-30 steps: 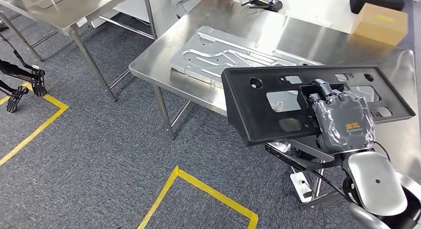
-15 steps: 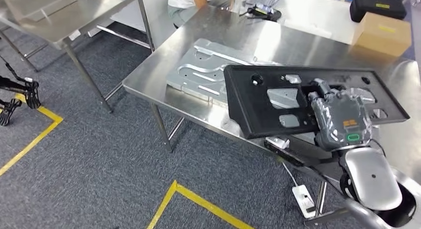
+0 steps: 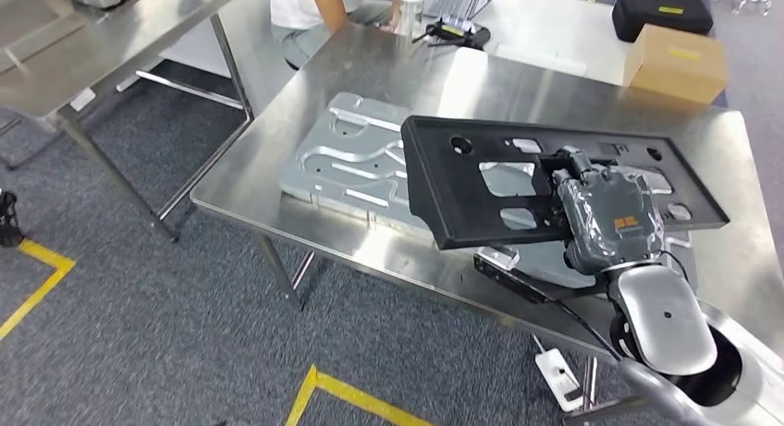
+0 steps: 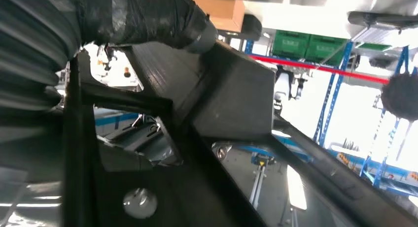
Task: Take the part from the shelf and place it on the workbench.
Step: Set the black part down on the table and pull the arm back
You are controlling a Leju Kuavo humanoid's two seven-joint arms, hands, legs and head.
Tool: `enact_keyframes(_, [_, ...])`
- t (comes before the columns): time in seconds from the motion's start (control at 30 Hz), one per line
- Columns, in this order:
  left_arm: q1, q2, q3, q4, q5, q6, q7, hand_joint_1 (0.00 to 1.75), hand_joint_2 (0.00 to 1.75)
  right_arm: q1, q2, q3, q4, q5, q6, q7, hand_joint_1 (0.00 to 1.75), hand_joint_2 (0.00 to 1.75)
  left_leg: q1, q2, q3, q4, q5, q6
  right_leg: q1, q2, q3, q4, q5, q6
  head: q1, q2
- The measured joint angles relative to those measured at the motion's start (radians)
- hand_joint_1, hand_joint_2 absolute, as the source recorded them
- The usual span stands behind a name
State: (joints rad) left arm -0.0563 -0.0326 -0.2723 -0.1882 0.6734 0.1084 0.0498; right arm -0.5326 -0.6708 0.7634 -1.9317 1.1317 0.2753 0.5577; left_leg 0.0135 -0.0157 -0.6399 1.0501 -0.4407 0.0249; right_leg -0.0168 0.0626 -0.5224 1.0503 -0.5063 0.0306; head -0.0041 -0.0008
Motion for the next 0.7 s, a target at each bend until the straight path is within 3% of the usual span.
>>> enact_keyframes(0.03, [0.000, 0.000, -0.001, 0.000, 0.000, 0.000, 0.000, 0.00, 0.00, -0.003, 0.001, 0.001, 0.003, 0.000, -0.001, 0.000, 1.75, 1.75, 0.000, 0.003, 0.009, -0.003, -0.002, 0.008, -0.001, -0.012, -0.014, 0.026, 0.002, 0.002, 0.000, 0.000])
enact_keyframes(0.1, [0.000, 0.000, -0.003, 0.000, -0.001, 0.000, 0.000, 0.00, 0.00, -0.009, 0.005, 0.004, 0.012, 0.000, -0.003, -0.001, 1.75, 1.75, -0.001, 0.008, 0.027, -0.008, -0.012, 0.019, -0.001, -0.040, -0.072, 0.117, -0.013, 0.008, 0.001, 0.000])
enact_keyframes(0.17, [0.000, 0.002, -0.007, 0.000, -0.003, -0.001, -0.002, 0.00, 0.00, -0.014, 0.011, 0.013, 0.027, 0.001, -0.008, -0.003, 1.75, 1.75, -0.003, 0.011, 0.044, -0.009, -0.027, 0.024, -0.001, -0.052, -0.147, 0.208, -0.055, 0.013, 0.001, 0.000])
enact_keyframes(0.2, [0.001, 0.002, -0.010, 0.000, -0.005, -0.003, -0.002, 0.00, 0.00, -0.016, 0.015, 0.018, 0.036, 0.001, -0.011, -0.006, 1.75, 1.75, -0.003, 0.012, 0.055, -0.010, -0.036, 0.025, -0.002, -0.053, -0.174, 0.223, -0.072, 0.014, 0.001, 0.000])
enact_keyframes(0.23, [0.001, 0.003, -0.014, 0.000, -0.007, -0.004, -0.002, 0.00, 0.00, -0.021, 0.020, 0.025, 0.048, 0.001, -0.014, -0.008, 1.75, 1.75, -0.004, 0.012, 0.067, -0.010, -0.047, 0.025, -0.002, -0.053, -0.186, 0.210, -0.074, 0.012, 0.001, 0.000])
enact_keyframes(0.27, [0.002, 0.003, -0.018, 0.000, -0.010, -0.006, -0.002, 0.00, 0.00, -0.029, 0.026, 0.031, 0.062, -0.001, -0.017, -0.011, 1.75, 1.75, -0.005, 0.012, 0.081, -0.010, -0.058, 0.024, 0.000, -0.054, -0.186, 0.170, -0.055, 0.008, 0.001, 0.000])
enact_keyframes(0.33, [0.003, 0.002, -0.022, 0.000, -0.018, -0.012, -0.003, 0.00, 0.00, -0.051, 0.040, 0.041, 0.097, -0.020, -0.034, -0.022, 1.75, 1.75, -0.008, 0.014, 0.109, -0.011, -0.079, 0.021, 0.008, -0.058, -0.165, 0.058, 0.041, -0.011, 0.001, 0.000])
enact_keyframes(0.4, [0.000, 0.001, -0.028, 0.000, -0.025, -0.018, -0.004, 0.00, 0.00, -0.080, 0.061, 0.051, 0.142, -0.053, -0.059, -0.037, 1.75, 1.75, -0.007, 0.015, 0.129, -0.021, -0.094, 0.010, 0.022, -0.062, -0.147, -0.011, 0.105, -0.032, -0.001, 0.000])
enact_keyframes(0.5, [-0.007, 0.003, -0.039, 0.000, -0.031, -0.024, -0.006, 0.00, 0.00, -0.119, 0.095, 0.063, 0.204, -0.093, -0.092, -0.053, 1.75, 1.75, -0.007, 0.018, 0.150, -0.015, -0.088, -0.009, 0.025, -0.060, -0.113, -0.044, 0.106, -0.050, -0.002, 0.000])
enact_keyframes(0.53, [-0.010, 0.004, -0.041, 0.000, -0.033, -0.025, -0.007, 0.00, 0.00, -0.130, 0.106, 0.065, 0.224, -0.106, -0.103, -0.055, 1.75, 1.75, -0.009, 0.017, 0.141, 0.012, -0.079, -0.012, 0.021, -0.060, -0.098, -0.054, 0.106, -0.054, -0.003, 0.000])
enact_keyframes(0.6, [-0.013, 0.005, -0.046, 0.000, -0.034, -0.026, -0.007, 0.00, 0.00, -0.148, 0.127, 0.071, 0.268, -0.133, -0.121, -0.057, 1.75, 1.75, -0.007, 0.016, 0.079, 0.109, -0.080, -0.017, 0.014, -0.059, -0.070, -0.065, 0.101, -0.062, -0.007, 0.000])
enact_keyframes(0.67, [-0.013, 0.005, -0.051, 0.000, -0.034, -0.027, -0.007, 0.00, 0.00, -0.156, 0.146, 0.079, 0.312, -0.150, -0.133, -0.059, 1.75, 1.75, -0.004, 0.015, -0.007, 0.212, -0.125, -0.027, 0.013, -0.058, -0.050, -0.067, 0.084, -0.064, -0.010, 0.000])
enact_keyframes(0.7, [-0.011, 0.005, -0.054, 0.000, -0.034, -0.027, -0.007, 0.00, 0.00, -0.157, 0.154, 0.085, 0.332, -0.155, -0.137, -0.061, 1.75, 1.75, -0.002, 0.015, -0.040, 0.234, -0.155, -0.033, 0.013, -0.056, -0.039, -0.067, 0.073, -0.063, -0.011, 0.000])
